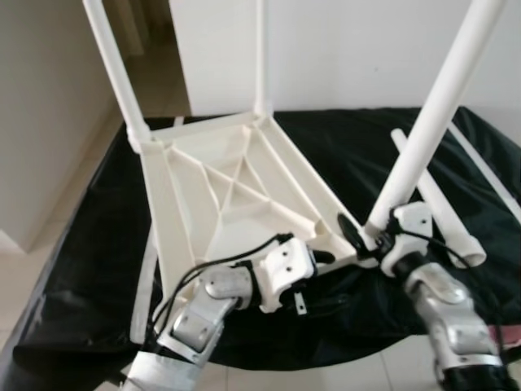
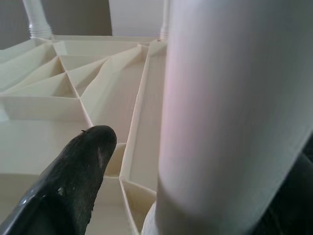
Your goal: Building children table
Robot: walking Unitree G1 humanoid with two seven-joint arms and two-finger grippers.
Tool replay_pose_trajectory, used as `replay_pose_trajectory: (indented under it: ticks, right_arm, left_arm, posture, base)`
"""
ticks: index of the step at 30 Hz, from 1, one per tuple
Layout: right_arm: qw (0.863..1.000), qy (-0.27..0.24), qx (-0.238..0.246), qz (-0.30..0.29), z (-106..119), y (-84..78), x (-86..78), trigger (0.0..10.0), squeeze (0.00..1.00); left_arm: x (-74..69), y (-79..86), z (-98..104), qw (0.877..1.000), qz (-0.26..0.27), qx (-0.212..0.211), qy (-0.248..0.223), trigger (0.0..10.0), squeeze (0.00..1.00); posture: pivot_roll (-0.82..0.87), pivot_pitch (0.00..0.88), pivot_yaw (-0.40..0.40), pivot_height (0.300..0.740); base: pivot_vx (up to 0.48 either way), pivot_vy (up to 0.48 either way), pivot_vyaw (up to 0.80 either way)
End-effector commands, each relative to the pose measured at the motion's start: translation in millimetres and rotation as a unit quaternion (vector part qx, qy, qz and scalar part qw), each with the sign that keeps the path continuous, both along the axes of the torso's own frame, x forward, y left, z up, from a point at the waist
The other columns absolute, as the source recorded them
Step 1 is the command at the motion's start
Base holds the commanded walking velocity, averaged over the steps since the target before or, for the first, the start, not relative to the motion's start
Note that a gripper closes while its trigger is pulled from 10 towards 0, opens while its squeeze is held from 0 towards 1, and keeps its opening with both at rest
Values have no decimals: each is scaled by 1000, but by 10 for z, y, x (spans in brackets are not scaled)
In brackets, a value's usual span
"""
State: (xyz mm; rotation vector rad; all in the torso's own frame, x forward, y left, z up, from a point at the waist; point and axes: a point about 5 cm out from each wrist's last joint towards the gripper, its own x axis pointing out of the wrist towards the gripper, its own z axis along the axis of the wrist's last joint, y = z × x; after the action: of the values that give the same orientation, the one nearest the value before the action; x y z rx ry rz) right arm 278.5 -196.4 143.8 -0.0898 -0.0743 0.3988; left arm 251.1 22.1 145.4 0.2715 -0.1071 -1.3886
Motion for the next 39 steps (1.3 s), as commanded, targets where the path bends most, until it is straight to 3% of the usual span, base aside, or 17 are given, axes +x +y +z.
replay_pose_trajectory:
  ticks: [1,6,14,15,16,17,19,21,22,23,24,34,35,39]
  right_arm:
    - [1000,7,-5,20,-11,10,-1,10000,0]
    - [999,1,-29,36,12,-42,31,10000,0]
    - [995,10,-73,72,-29,-57,219,10000,0]
    - [994,13,-77,78,-43,-41,233,8784,0]
    - [993,15,-79,82,-51,-31,240,8784,0]
    - [993,17,-81,86,-60,-24,241,5333,0]
    - [992,18,-83,89,-67,-19,242,5333,0]
    - [992,21,-88,94,-91,-16,246,3686,0]
    - [991,22,-90,95,-101,-17,248,2118,0]
    - [991,22,-90,95,-101,-17,248,2118,0]
    - [991,24,-91,95,-119,-22,248,0,0]
    - [992,44,-78,93,-240,-64,177,0,0]
    - [991,46,-86,89,-267,-65,157,9843,0]
    - [991,52,-91,81,-330,-29,109,10000,0]
  left_arm:
    - [22,6,6,1000,16,-1,-4,10000,0]
    - [34,7,16,1000,14,-1,-5,10000,0]
    - [44,-17,-15,1000,11,-1,-2,10000,0]
    - [48,-21,-10,1000,12,-1,-3,10000,0]
    - [50,-23,-6,1000,12,-2,-3,10000,0]
    - [52,-24,-3,1000,13,-2,-4,10000,0]
    - [53,-24,-2,1000,13,-2,-4,10000,0]
    - [57,-17,-4,1000,15,-2,-4,10000,0]
    - [58,-14,-5,1000,16,-2,-5,10000,0]
    - [58,-14,-5,1000,16,-2,-5,10000,0]
    - [58,-9,-6,1000,17,-1,-4,10000,0]
    - [53,-10,-17,1000,17,-1,-5,10000,0]
    - [52,-9,-18,1000,17,-1,-5,10000,0]
    - [45,-14,-29,1000,13,2,-5,10000,0]
  posture:
    - [-88,14,25,740]
    - [-90,13,30,740]
    - [-97,10,39,740]
    - [-93,8,37,740]
    - [-93,8,37,740]
    - [-89,6,34,740]
    - [-89,6,34,740]
    - [-85,4,31,740]
    - [-83,4,29,740]
    - [-83,4,29,740]
    - [-82,2,27,740]
    - [-82,0,25,740]
    - [-85,0,28,740]
    - [-96,0,35,740]
  base:
    - [0,0,0]
    - [0,0,0]
    - [0,0,0]
    - [0,0,0]
    - [0,0,0]
    - [0,0,0]
    - [0,0,0]
    - [0,0,0]
    - [0,0,0]
    - [0,0,0]
    - [0,0,0]
    - [0,0,0]
    - [0,0,0]
    - [0,0,0]
